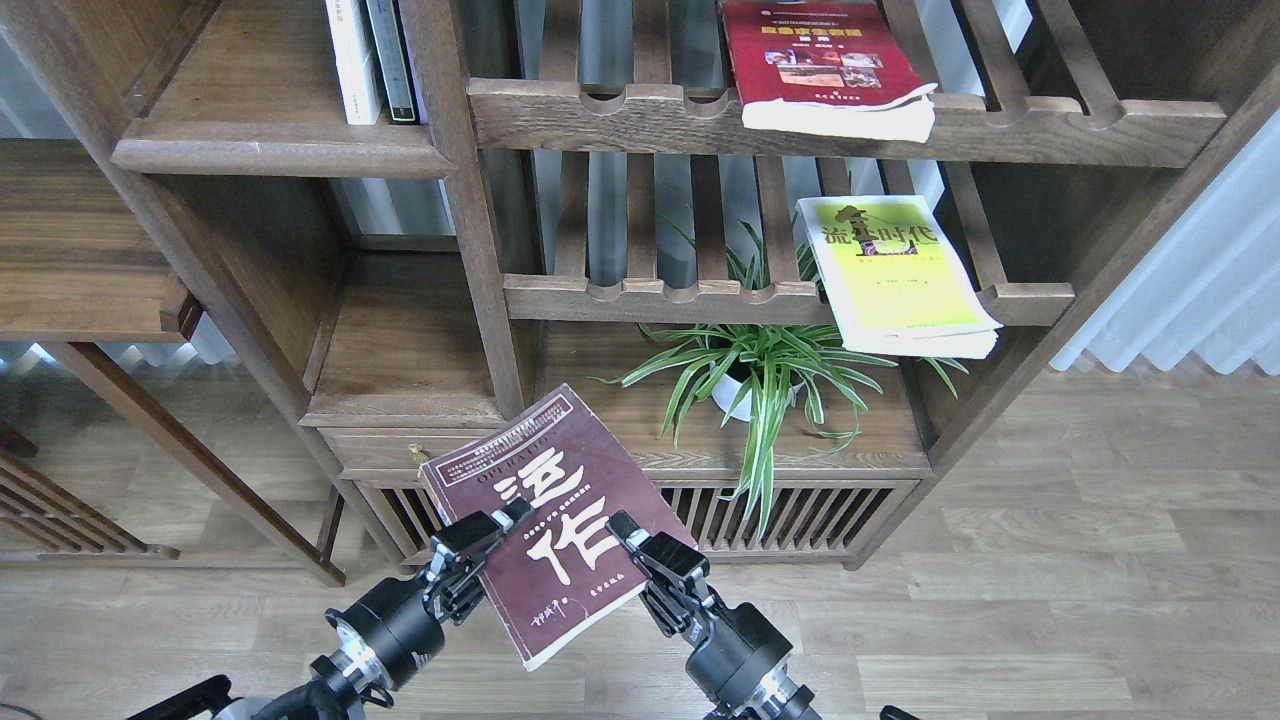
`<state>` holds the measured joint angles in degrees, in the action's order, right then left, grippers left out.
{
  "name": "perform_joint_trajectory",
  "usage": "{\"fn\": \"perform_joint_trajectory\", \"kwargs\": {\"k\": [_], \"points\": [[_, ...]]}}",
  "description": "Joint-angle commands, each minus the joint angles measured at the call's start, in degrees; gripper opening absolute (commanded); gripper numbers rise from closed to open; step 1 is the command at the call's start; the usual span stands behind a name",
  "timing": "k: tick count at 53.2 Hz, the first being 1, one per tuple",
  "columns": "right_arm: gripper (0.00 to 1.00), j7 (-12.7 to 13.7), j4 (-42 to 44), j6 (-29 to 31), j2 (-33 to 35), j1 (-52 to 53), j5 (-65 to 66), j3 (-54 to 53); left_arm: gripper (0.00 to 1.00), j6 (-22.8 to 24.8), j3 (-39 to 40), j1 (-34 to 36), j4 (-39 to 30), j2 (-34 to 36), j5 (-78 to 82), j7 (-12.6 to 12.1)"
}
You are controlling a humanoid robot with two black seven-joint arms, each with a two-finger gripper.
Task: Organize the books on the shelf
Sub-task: 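Catch and hold the maroon book between both grippers, then lift the maroon book with the left gripper up toward the top shelf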
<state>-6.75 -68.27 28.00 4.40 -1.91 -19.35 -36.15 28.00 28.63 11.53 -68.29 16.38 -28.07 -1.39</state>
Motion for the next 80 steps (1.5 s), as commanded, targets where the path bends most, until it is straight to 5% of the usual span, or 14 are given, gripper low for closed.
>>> {"fn": "perform_joint_trajectory", "kwargs": {"k": [1, 18, 24, 30, 50, 80], "points": [[0.06, -0.1, 0.1, 0.0, 0.0, 0.2, -0.1, -0.3, 0.10, 0.0, -0.6, -0.1, -0.1, 0.1, 0.0, 0.0], [0.09, -0.1, 0.2, 0.0, 0.0, 0.3, -0.2, -0.3, 0.10, 0.0, -0.5, 0.3, 0.0, 0.1, 0.0, 0.3], [0.25, -0.1, 0.2, 0.0, 0.0, 0.3, 0.1, 0.3, 0.10, 0.0, 0.0, 0.3, 0.1, 0.0, 0.0, 0.4], [0.58, 0.5, 0.2, 0.0, 0.3, 0.3, 3.5, 1.0, 0.11, 0.0, 0.4, 0.3, 0.1, 0.1, 0.0, 0.4], [0.86, 0.2, 0.3, 0.0, 0.1, 0.2, 5.5, -0.8, 0.10, 0.0, 0.9, 0.3, -0.2, 1.4, 0.0, 0.6], [0.96, 0.2, 2.9, 0.0, 0.1, 0.5, 5.6, -8.5, 0.04, 0.0, 6.5, 1.7, -6.2, 12.0, 8.9, 0.3]]}}
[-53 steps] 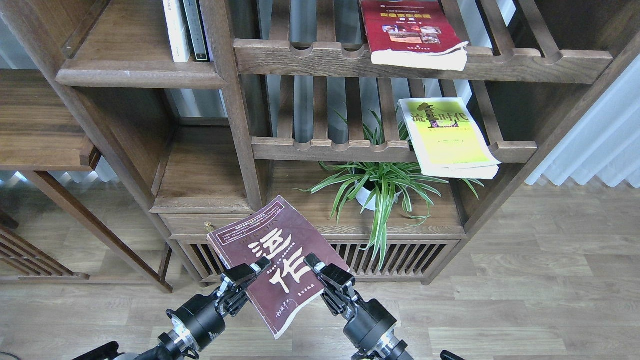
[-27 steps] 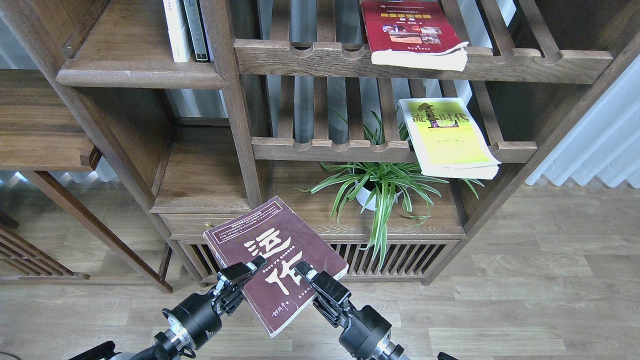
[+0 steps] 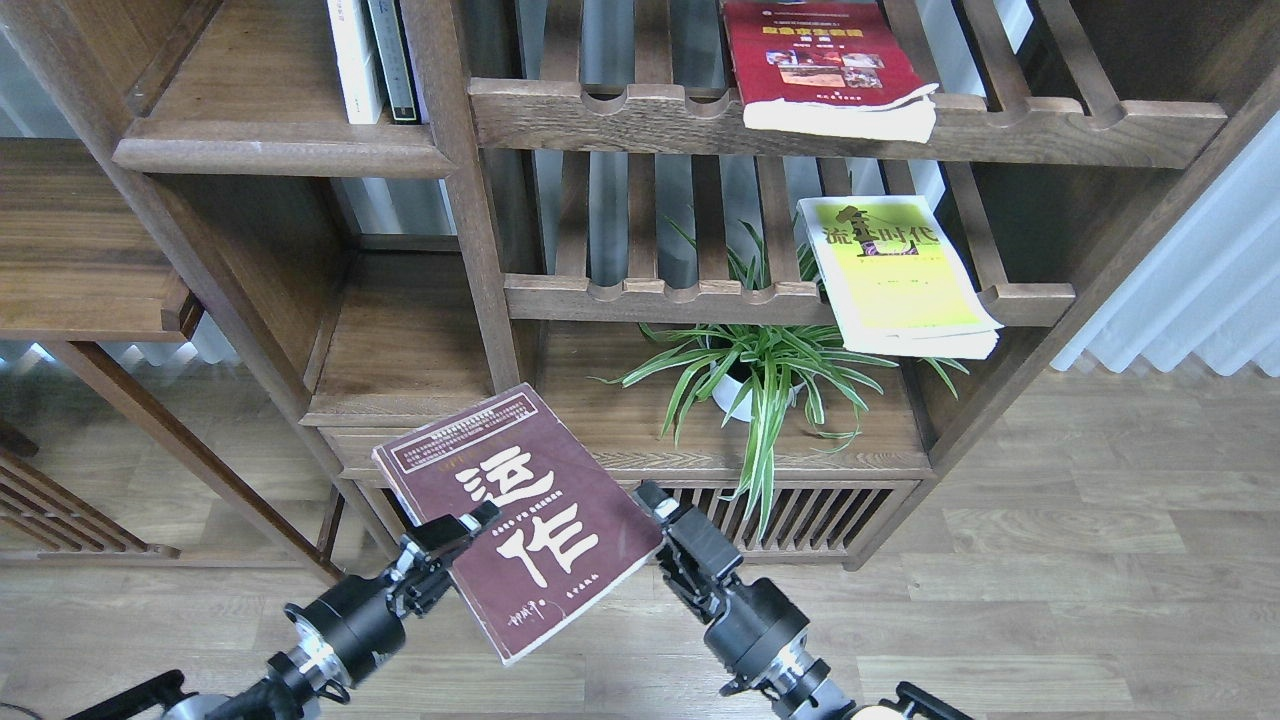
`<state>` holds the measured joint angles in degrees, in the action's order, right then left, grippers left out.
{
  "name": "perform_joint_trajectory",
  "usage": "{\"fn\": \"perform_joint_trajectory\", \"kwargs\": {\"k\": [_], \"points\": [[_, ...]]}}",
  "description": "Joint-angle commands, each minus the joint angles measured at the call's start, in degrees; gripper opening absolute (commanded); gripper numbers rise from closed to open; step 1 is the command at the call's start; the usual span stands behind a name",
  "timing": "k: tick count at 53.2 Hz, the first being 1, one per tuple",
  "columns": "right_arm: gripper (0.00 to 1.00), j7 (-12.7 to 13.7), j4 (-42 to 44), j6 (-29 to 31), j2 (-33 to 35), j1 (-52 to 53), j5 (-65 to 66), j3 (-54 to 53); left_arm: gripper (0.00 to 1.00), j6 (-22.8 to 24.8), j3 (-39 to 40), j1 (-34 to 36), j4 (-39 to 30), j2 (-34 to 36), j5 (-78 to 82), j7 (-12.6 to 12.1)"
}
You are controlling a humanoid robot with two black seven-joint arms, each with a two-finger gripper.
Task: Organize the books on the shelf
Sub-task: 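Lift the maroon book with the left gripper up toward the top shelf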
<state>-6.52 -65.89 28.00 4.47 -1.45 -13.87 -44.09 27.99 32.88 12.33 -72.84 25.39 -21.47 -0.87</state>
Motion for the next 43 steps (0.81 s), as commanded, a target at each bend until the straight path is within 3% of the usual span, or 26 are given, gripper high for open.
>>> {"fn": "perform_joint_trajectory", "kwargs": {"k": [1, 19, 43], "points": [[0.96, 0.0, 0.5, 0.0, 0.0, 0.0, 0.2, -0.6, 0.03, 0.0, 2.5, 1.2, -2.1, 4.0, 2.5, -0.2], [0.96, 0.0, 0.5, 0.0, -0.6, 0.7, 0.3, -0.4, 0.01, 0.0, 5.7, 6.9, -6.3, 10.5, 3.1, -0.5], [0.96, 0.0, 1.7, 0.0, -0.5, 2.8, 0.3, -0.3, 0.00, 0.0, 14.0, 10.4, -6.3, 10.8, 4.9, -0.3]]}}
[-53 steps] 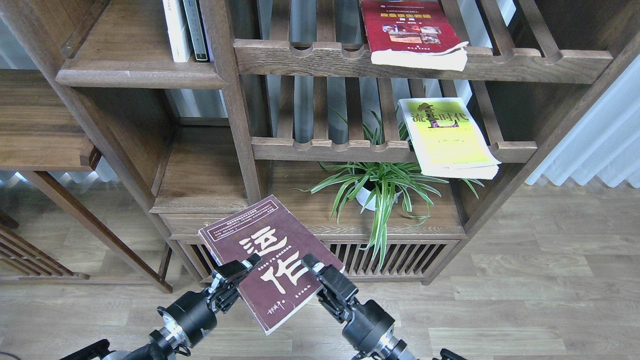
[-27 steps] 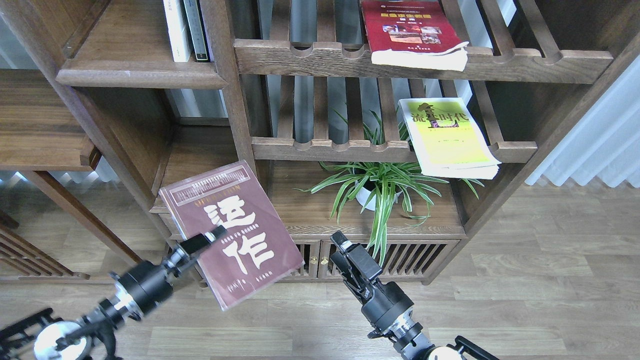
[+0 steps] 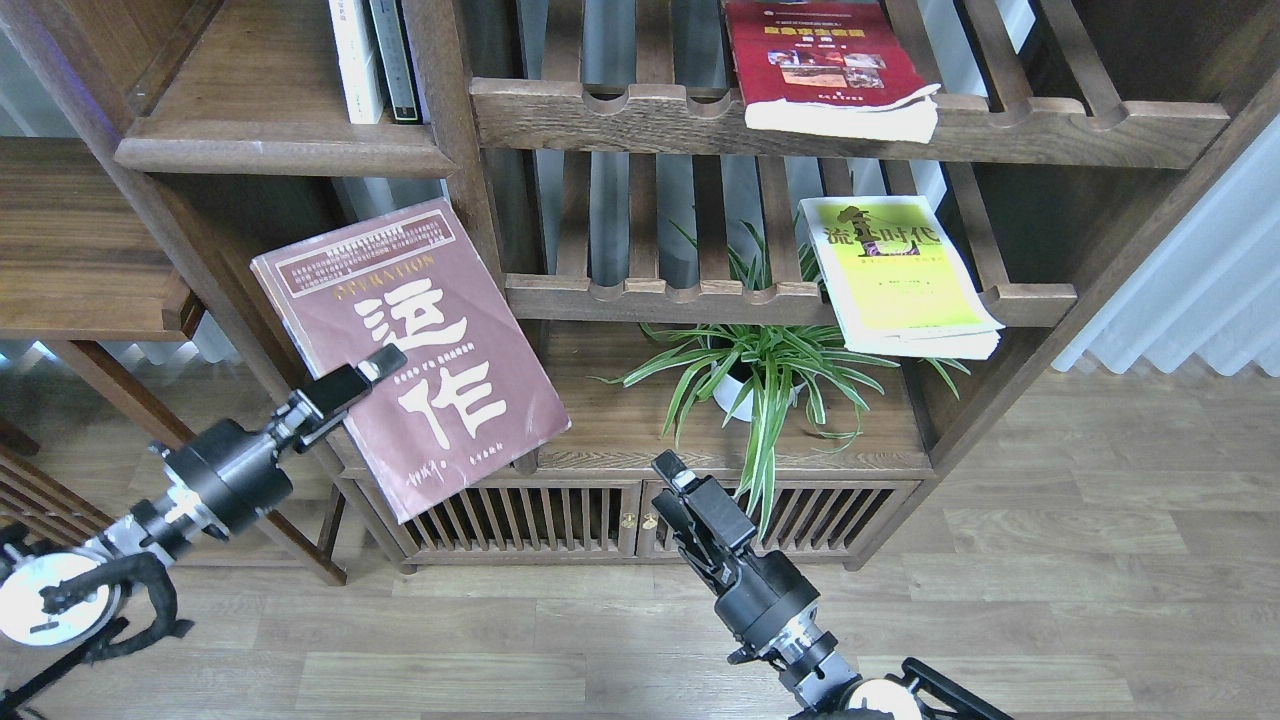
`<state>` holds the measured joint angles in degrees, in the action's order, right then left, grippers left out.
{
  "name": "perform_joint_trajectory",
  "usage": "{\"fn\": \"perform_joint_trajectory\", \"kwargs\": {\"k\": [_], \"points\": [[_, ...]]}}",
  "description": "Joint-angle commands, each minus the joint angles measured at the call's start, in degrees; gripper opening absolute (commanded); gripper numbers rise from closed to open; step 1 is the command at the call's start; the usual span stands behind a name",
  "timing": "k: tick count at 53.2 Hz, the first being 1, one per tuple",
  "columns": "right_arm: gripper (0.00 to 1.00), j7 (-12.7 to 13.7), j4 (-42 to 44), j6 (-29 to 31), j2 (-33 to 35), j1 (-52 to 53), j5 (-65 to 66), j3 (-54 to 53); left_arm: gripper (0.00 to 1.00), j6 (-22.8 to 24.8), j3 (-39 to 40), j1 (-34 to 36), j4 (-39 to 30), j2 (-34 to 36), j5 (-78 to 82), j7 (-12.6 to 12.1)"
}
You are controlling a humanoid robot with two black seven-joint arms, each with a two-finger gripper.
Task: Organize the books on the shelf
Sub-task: 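Lift the maroon book with the left gripper up toward the top shelf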
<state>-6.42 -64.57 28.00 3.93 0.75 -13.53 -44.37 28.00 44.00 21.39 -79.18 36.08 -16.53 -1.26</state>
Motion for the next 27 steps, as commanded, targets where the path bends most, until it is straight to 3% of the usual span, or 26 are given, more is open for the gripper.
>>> {"fn": "perform_joint_trajectory", "kwargs": {"k": [1, 27], "points": [[0.96, 0.0, 0.4, 0.0, 0.0, 0.7, 0.0, 0.0, 0.00, 0.0, 3.2, 1.5, 0.0, 0.1, 0.0, 0.1], [0.96, -0.1, 1.4, 0.0, -0.8, 1.8, -0.1, 0.0, 0.00, 0.0, 15.9, 5.7, 0.0, 2.5, 0.0, 1.4]]}}
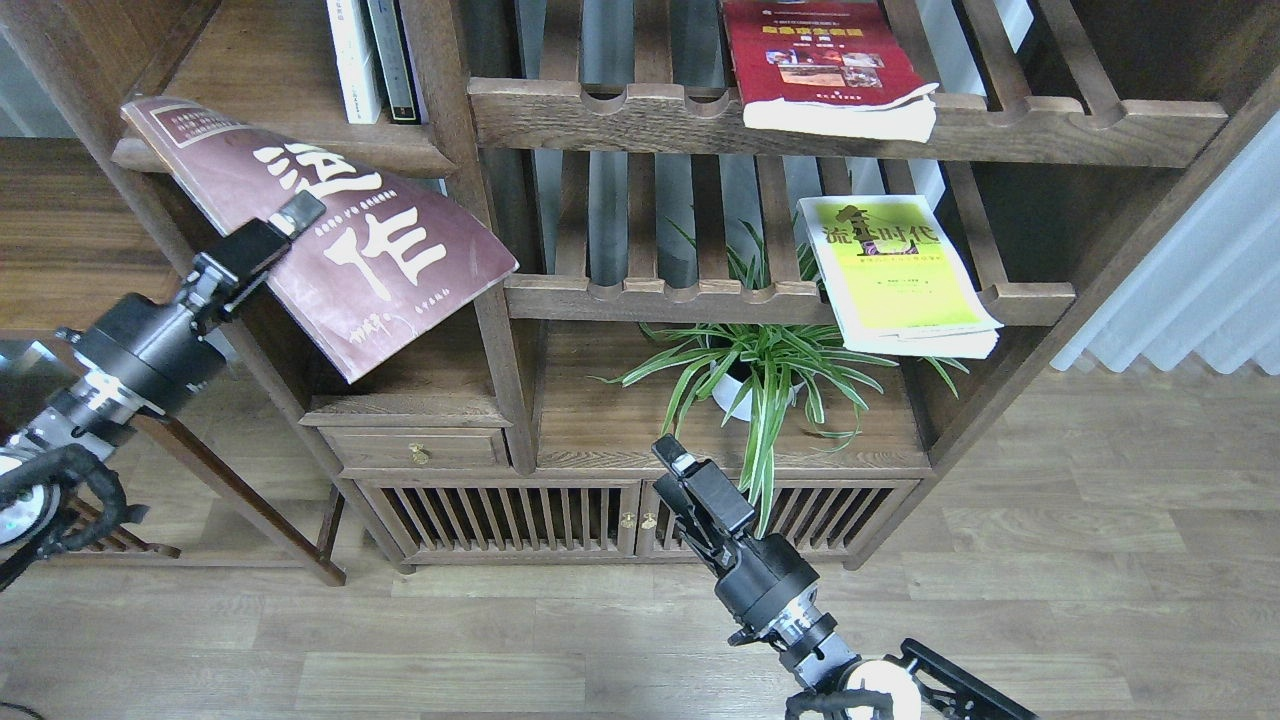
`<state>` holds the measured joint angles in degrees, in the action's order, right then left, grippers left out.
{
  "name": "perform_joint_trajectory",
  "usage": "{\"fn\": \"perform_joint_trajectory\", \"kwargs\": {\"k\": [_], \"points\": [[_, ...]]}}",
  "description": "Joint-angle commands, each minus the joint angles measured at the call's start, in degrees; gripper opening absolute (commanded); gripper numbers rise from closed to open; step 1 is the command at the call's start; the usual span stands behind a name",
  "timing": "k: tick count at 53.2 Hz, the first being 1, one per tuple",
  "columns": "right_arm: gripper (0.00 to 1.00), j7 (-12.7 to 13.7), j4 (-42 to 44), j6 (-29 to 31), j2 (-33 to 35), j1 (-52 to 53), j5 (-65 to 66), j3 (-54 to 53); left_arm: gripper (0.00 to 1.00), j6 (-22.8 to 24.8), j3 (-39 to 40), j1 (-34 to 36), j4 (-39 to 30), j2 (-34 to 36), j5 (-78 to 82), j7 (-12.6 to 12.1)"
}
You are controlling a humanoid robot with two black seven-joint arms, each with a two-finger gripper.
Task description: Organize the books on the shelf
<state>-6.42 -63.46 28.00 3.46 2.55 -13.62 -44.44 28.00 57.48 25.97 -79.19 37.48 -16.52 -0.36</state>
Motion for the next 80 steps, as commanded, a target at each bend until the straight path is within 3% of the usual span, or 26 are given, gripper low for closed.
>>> {"fn": "perform_joint_trajectory", "kwargs": {"k": [1, 9, 32, 33, 37, 53, 80], "points": [[0.96, -0.1, 0.3, 0.0, -0.4, 0.0, 0.0, 0.1, 0.00, 0.0, 2.8, 1.3, 0.1, 1.7, -0.1, 0.6], [0.96, -0.1, 0.4, 0.0, -0.5, 0.0, 0.0, 0.2, 0.01, 0.0, 4.5, 2.6, 0.1, 3.5, -0.4, 2.5], [0.96, 0.0, 0.4, 0.0, -1.1, 0.0, 0.0, 0.6, 0.02, 0.0, 13.6, 4.4, 2.7, 3.7, -1.0, 1.3], [0.96, 0.0, 0.4, 0.0, -1.2, 0.0, 0.0, 0.7, 0.01, 0.0, 15.0, 5.9, 3.4, 3.8, -0.9, -0.9], [0.96, 0.0, 0.4, 0.0, -1.3, 0.1, 0.0, 0.7, 0.01, 0.0, 15.8, 8.5, 4.5, 3.5, -0.9, -4.5], [0.96, 0.0, 0.4, 0.0, -2.4, 0.7, 0.2, 0.8, 0.01, 0.0, 18.1, 12.9, 8.2, 3.3, 3.8, -13.9], [0.96, 0.1, 0.4, 0.0, -2.7, 0.5, 0.3, 1.2, 0.01, 0.0, 19.1, 21.0, 15.8, 3.1, 16.4, -14.5]]}}
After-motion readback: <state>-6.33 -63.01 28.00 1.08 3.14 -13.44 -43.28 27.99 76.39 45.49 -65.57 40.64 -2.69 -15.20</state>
